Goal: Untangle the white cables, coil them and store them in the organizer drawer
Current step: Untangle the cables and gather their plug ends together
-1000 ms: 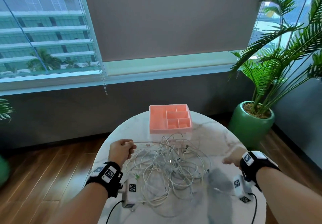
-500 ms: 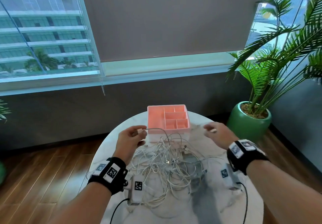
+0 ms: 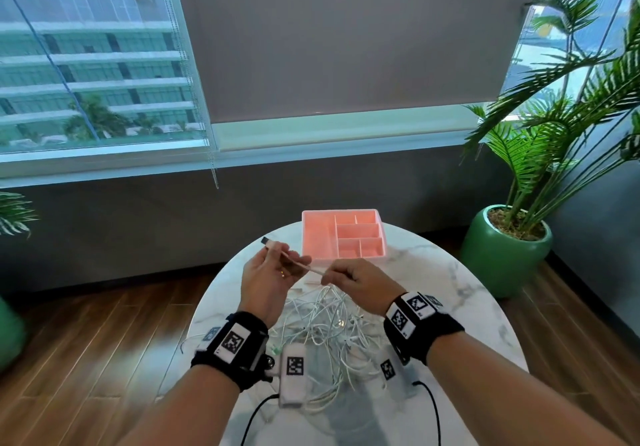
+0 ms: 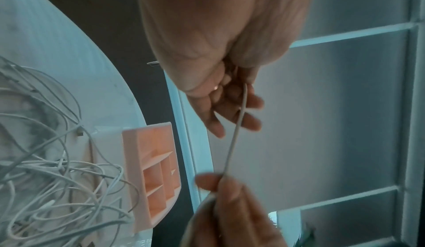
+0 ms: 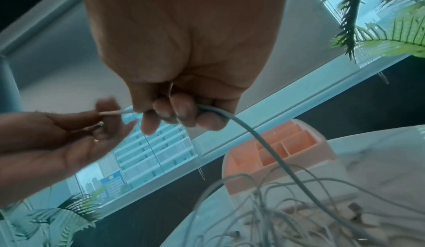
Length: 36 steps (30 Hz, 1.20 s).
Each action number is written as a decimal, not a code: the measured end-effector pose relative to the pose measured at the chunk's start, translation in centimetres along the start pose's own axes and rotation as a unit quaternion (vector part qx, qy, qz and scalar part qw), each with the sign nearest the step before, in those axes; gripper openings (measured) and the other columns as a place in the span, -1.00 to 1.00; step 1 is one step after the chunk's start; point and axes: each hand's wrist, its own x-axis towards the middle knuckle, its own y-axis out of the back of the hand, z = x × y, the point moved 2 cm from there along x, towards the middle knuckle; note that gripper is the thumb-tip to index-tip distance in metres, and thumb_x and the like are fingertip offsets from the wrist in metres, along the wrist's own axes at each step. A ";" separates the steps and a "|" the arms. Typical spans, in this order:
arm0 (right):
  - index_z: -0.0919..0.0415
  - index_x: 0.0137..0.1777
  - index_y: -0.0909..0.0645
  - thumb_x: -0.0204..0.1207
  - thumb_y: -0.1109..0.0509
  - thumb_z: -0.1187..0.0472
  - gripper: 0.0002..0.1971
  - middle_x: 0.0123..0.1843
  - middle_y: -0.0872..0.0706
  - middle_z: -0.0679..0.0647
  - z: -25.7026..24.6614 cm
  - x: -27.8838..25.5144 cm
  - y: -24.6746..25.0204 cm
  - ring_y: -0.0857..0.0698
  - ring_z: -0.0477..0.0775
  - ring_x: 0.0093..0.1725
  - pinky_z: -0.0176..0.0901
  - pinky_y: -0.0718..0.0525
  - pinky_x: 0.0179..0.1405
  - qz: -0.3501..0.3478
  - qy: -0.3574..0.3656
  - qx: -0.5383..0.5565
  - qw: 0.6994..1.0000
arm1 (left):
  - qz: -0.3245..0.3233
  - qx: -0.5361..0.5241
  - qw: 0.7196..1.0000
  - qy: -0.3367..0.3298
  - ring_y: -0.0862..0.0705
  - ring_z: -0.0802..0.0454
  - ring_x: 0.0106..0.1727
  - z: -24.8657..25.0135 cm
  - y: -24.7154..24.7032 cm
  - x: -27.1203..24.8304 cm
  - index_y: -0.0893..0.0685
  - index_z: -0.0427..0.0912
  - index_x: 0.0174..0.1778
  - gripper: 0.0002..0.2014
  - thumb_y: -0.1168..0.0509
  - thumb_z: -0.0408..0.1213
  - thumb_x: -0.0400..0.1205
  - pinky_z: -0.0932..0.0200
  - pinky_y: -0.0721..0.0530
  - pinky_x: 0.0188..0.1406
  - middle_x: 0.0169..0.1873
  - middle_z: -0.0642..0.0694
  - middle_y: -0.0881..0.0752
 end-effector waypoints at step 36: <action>0.05 -0.07 -0.80 0.55 -0.51 0.20 -0.95 -0.04 -0.82 0.17 18.7 -15.1 17.6 -0.67 0.23 -0.12 -0.06 -0.61 -0.05 0.219 -0.381 -0.209 0.873 | 0.054 0.238 0.970 0.022 -0.31 0.10 -0.61 -2.1 8.1 0.3 -0.49 -0.23 -0.27 -0.60 -0.12 -0.09 0.85 0.29 -0.30 -0.66 -0.56 -0.02 -0.36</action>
